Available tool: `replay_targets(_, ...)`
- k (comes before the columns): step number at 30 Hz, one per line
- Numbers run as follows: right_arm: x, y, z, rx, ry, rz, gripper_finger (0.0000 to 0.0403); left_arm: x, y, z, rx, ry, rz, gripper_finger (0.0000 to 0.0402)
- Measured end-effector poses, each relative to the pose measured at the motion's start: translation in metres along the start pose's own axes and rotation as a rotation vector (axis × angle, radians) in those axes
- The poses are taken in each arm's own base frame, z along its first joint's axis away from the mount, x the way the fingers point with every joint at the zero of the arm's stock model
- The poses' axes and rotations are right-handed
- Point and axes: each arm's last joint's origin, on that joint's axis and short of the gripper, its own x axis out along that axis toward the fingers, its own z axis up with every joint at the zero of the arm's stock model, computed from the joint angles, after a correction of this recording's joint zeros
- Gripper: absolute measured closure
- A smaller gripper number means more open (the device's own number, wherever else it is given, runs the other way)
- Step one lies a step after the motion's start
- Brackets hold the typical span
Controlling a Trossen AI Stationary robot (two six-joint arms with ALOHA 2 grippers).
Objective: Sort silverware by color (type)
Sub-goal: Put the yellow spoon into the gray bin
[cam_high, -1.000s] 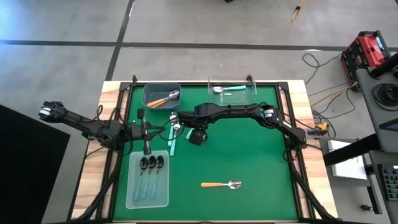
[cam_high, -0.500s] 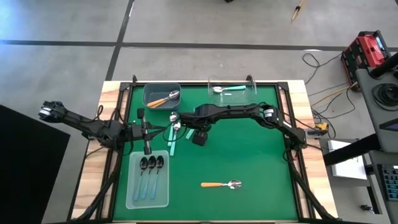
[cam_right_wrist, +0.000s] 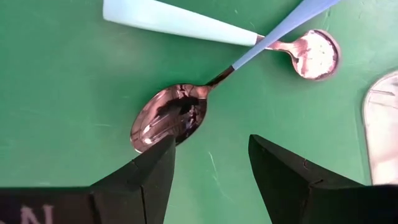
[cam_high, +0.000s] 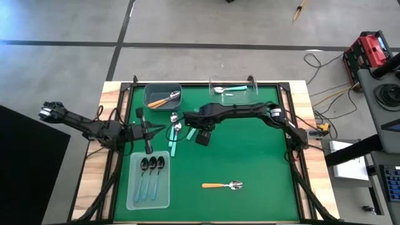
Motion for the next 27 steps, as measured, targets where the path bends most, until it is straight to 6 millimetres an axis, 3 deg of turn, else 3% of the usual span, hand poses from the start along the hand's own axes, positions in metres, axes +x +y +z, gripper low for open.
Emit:
replay_targets(11, -0.003, -0.005, -0.022, 0.12, -0.053, 0.02, 0.0207, 0.0, 0.003, -0.002, 0.026, 0.062, 0.133, 0.0401)
replay_targets(16, -0.004, -0.002, -0.037, 0.156, 0.01, 0.085, 0.0207, 0.0, 0.004, -0.003, 0.045, 0.082, 0.161, 0.0402)
replay_targets(20, -0.011, 0.01, -0.05, 0.104, 0.017, 0.117, 0.0207, 0.0, 0.005, -0.003, 0.051, 0.084, 0.169, 0.0402)
replay_targets(27, -0.012, 0.041, -0.071, -0.155, 0.021, 0.126, 0.0207, -0.001, 0.005, -0.001, 0.039, 0.072, 0.176, 0.0401)
